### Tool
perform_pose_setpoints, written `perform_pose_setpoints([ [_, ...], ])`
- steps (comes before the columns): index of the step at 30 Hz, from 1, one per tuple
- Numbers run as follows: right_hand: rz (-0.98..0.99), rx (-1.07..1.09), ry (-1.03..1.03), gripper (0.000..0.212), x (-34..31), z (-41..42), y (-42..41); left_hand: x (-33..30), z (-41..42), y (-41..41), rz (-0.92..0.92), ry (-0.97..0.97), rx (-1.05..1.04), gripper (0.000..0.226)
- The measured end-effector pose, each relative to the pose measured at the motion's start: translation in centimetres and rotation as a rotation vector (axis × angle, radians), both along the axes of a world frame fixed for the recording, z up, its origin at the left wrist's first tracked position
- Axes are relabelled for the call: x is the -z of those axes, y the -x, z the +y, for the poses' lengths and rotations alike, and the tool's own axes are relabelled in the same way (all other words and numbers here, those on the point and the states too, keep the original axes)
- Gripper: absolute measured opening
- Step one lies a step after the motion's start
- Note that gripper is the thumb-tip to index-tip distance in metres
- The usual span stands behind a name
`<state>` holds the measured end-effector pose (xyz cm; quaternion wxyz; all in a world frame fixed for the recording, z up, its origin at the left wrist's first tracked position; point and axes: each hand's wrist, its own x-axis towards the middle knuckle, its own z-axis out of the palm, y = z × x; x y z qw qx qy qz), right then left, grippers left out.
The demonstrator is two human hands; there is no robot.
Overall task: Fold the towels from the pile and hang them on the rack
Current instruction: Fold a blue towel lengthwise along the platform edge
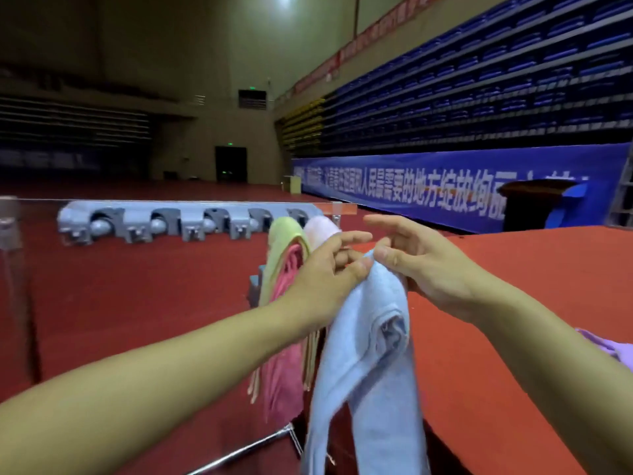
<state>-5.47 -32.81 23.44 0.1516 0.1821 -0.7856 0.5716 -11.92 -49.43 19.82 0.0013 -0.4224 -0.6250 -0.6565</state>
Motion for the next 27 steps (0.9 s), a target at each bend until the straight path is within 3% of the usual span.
perform_pose_setpoints([
  [4,-0.094,-0.121,0.037,0.041,1.7,-5.5,2.6,0.3,-7.0,0.9,-0.071,0.107,-0.061,0.035],
  [11,-0.297,-0.311,0.160,0.037,2.6,-12.3,8.8,-1.4,-15.6,2.9,-0.110,0.245,-0.283,0.030],
  [13,-0.236,-0.287,0.078,0.041,1.8,-13.9,10.8,-2.2,-17.0,4.2,-0.051,0.296,-0.382,0.030],
  [19,0.059,-0.022,-0.425,0.067,-2.1,-14.2,15.7,-6.1,-16.9,8.8,0.385,0.676,-0.736,0.038],
  [27,0.056,0.129,-0.620,0.083,-4.6,-12.3,20.8,-8.1,-13.9,14.7,0.402,0.819,-0.778,0.046],
])
